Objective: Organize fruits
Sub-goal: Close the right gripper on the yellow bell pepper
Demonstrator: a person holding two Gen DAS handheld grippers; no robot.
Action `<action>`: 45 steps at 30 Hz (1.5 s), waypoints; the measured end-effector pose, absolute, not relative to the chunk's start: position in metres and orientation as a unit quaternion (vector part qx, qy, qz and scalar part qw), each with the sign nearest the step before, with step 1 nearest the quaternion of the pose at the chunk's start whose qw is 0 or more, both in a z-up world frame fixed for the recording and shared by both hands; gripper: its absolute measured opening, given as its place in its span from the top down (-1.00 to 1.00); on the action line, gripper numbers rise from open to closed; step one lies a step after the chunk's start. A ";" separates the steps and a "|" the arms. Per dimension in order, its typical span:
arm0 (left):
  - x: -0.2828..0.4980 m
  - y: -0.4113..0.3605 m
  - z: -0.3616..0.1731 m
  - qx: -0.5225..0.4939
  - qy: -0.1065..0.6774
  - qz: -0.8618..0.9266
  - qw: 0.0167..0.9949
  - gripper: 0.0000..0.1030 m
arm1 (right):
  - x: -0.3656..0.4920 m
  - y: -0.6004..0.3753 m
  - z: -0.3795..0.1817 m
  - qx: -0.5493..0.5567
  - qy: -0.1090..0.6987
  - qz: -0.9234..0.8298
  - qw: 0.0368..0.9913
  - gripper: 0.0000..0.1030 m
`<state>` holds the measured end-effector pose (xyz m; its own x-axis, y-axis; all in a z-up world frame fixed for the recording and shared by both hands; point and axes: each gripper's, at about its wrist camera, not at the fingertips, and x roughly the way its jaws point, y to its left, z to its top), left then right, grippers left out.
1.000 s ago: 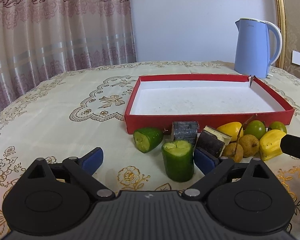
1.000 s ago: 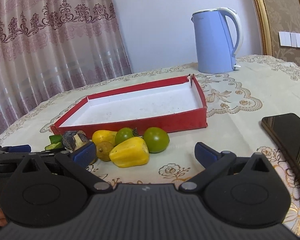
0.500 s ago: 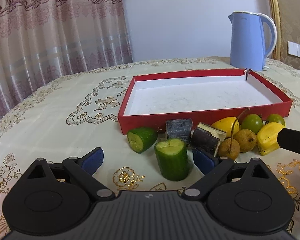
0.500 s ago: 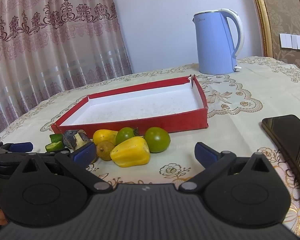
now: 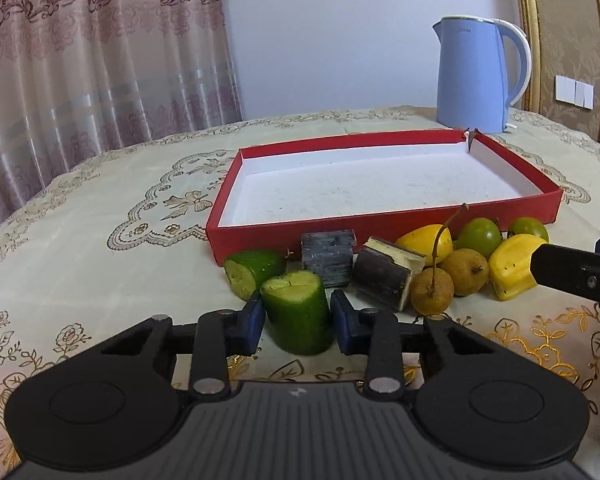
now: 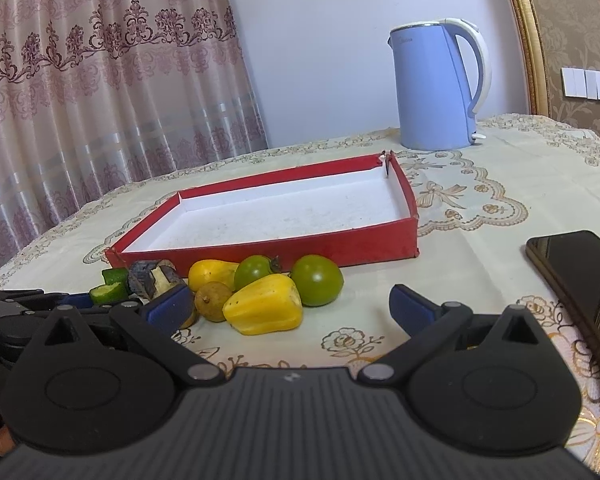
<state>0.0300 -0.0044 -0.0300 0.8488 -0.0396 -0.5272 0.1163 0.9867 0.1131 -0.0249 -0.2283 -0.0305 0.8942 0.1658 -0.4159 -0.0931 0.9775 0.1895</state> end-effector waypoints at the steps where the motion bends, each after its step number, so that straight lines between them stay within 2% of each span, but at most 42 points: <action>1: 0.030 -0.004 -0.030 0.069 0.272 -0.041 0.959 0.34 | -0.025 -0.228 -0.031 0.082 0.220 0.067 0.970 -1.00; 13: 0.030 0.003 -0.029 0.051 0.270 -0.024 0.961 0.34 | -0.026 -0.210 -0.026 0.014 0.220 0.075 0.973 -0.99; 16: 0.031 0.005 -0.029 0.045 0.271 -0.025 0.961 0.34 | -0.022 -0.201 -0.027 -0.013 0.240 0.078 0.968 -0.70; 18: 0.031 0.005 -0.029 0.048 0.270 -0.024 0.961 0.34 | -0.018 -0.197 -0.028 -0.024 0.253 0.080 0.964 -0.64; 23: 0.030 0.004 -0.029 0.051 0.269 -0.023 0.962 0.34 | -0.007 -0.194 -0.032 -0.033 0.283 0.083 0.955 -0.02; 29: 0.030 0.003 -0.029 0.055 0.268 -0.022 0.962 0.34 | 0.001 -0.183 -0.031 -0.064 0.289 0.074 0.952 0.00; 33: 0.030 0.003 -0.029 0.053 0.268 -0.023 0.962 0.34 | -0.001 -0.180 -0.031 -0.075 0.285 0.069 0.953 0.14; 45: 0.030 0.003 -0.029 0.058 0.267 -0.020 0.962 0.34 | -0.025 -0.207 -0.013 -0.012 0.260 0.097 0.961 0.14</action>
